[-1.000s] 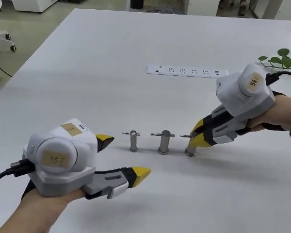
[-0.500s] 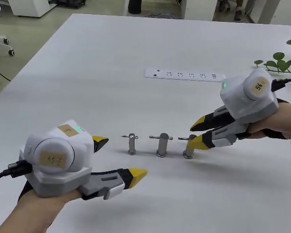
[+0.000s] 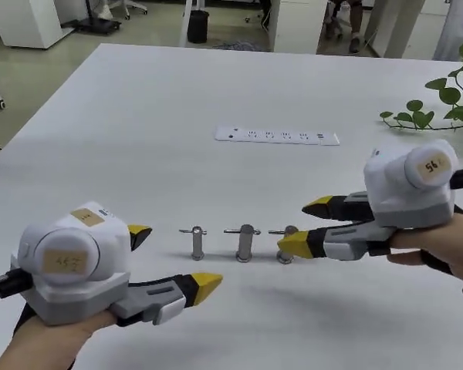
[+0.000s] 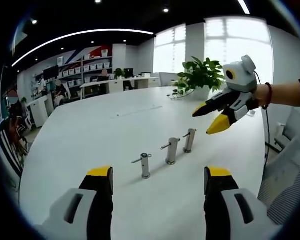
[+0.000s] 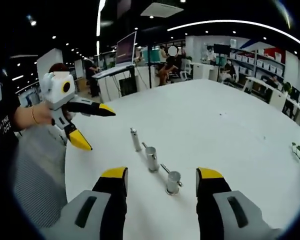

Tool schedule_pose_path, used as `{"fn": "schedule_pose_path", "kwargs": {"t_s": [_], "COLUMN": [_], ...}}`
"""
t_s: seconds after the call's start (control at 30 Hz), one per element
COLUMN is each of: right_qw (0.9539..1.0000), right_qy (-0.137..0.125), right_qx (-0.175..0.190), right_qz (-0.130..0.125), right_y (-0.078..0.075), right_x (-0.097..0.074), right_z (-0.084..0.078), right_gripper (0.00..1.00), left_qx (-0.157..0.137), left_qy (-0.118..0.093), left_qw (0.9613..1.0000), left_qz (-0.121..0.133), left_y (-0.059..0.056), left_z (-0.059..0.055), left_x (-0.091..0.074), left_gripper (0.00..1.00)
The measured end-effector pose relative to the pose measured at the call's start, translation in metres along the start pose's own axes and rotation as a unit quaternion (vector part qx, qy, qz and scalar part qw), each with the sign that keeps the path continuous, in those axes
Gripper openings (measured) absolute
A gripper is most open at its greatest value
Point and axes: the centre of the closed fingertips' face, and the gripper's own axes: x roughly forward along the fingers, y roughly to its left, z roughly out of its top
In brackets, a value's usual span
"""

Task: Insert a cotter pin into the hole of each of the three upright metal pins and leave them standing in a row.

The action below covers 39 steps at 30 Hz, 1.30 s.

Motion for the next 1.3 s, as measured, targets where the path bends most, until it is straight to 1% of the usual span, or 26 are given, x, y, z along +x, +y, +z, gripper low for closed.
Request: {"fn": "schedule_pose_path", "kwargs": {"t_s": [0.07,0.1,0.17,0.2,0.23,0.33,0.37,0.43,0.5,0.53,0.6,0.7,0.73,0.77,0.8,0.83,0.87,0.93,1.07,1.13,1.2,1.3], "right_qw": [0.9992,0.9979,0.9962,0.9944,0.9934,0.9904,0.9903,0.9896,0.9891,0.9884,0.9868,0.9850,0.9841,0.9821,0.9789,0.9773,0.9775,0.9775,0.9807,0.9811,0.9812,0.9810], "right_qy": [-0.014,-0.022,-0.024,-0.034,-0.036,-0.044,-0.045,-0.041,-0.038,-0.041,-0.047,-0.053,-0.054,-0.056,-0.060,-0.063,-0.064,-0.060,-0.047,-0.046,-0.050,-0.050], "right_qx": [0.037,0.058,0.075,0.086,0.095,0.113,0.112,0.113,0.116,0.117,0.124,0.132,0.136,0.146,0.160,0.168,0.169,0.168,0.140,0.137,0.132,0.135], "right_qz": [-0.009,-0.019,-0.037,-0.049,-0.054,-0.066,-0.068,-0.078,-0.082,-0.089,-0.093,-0.097,-0.101,-0.106,-0.111,-0.112,-0.108,-0.113,-0.128,-0.129,-0.132,-0.131], "right_y": [0.003,0.002,0.000,-0.001,0.000,0.003,0.004,0.005,0.007,0.008,0.010,0.013,0.014,0.014,0.014,0.015,0.017,0.018,0.015,0.015,0.015,0.016], "right_x": [-0.003,-0.004,-0.007,-0.008,-0.008,-0.010,-0.010,-0.010,-0.009,-0.009,-0.009,-0.011,-0.011,-0.012,-0.013,-0.013,-0.012,-0.012,-0.015,-0.016,-0.018,-0.020], "right_z": [0.001,0.002,0.000,0.001,0.000,-0.002,-0.003,-0.007,-0.011,-0.012,-0.013,-0.015,-0.016,-0.018,-0.019,-0.019,-0.020,-0.022,-0.025,-0.025,-0.024,-0.024], "right_gripper": [0.57,0.59,0.61,0.62,0.63,0.68,0.69,0.70,0.71,0.72,0.74,0.76,0.77,0.77,0.77,0.77,0.78,0.78,0.79,0.80,0.80,0.80], "left_qx": [-0.003,-0.004,-0.007,-0.013,-0.016,-0.019,-0.020,-0.023,-0.025,-0.025,-0.024,-0.023,-0.022,-0.021,-0.020,-0.020,-0.023,-0.028,-0.023,-0.025,-0.028,-0.028], "left_qy": [-0.002,-0.004,-0.009,-0.009,-0.009,-0.011,-0.011,-0.014,-0.015,-0.015,-0.012,-0.009,-0.010,-0.012,-0.013,-0.017,-0.021,-0.018,-0.015,-0.017,-0.016,-0.014], "left_qw": [1.0000,1.0000,0.9999,0.9998,0.9998,0.9995,0.9995,0.9992,0.9991,0.9990,0.9990,0.9990,0.9989,0.9989,0.9987,0.9986,0.9984,0.9983,0.9982,0.9979,0.9977,0.9975], "left_qz": [0.004,0.005,0.008,0.010,0.012,0.022,0.023,0.029,0.032,0.033,0.036,0.038,0.039,0.041,0.044,0.046,0.048,0.047,0.053,0.058,0.060,0.063], "left_y": [0.002,0.002,0.004,0.005,0.006,0.010,0.010,0.012,0.011,0.011,0.011,0.011,0.011,0.011,0.012,0.013,0.013,0.012,0.014,0.016,0.016,0.017], "left_z": [0.002,0.003,0.004,0.004,0.004,0.006,0.006,0.007,0.008,0.008,0.006,0.005,0.006,0.006,0.006,0.007,0.008,0.007,0.007,0.007,0.007,0.006], "left_x": [-0.001,-0.001,-0.002,-0.002,-0.002,-0.003,-0.003,-0.003,-0.002,-0.002,-0.001,-0.002,-0.002,-0.003,-0.003,-0.003,-0.003,-0.003,-0.007,-0.009,-0.010,-0.011], "left_gripper": [0.75,0.76,0.77,0.78,0.79,0.84,0.85,0.88,0.90,0.91,0.94,0.95,0.95,0.96,0.97,0.98,0.98,0.98,0.99,0.99,0.99,0.99]}}
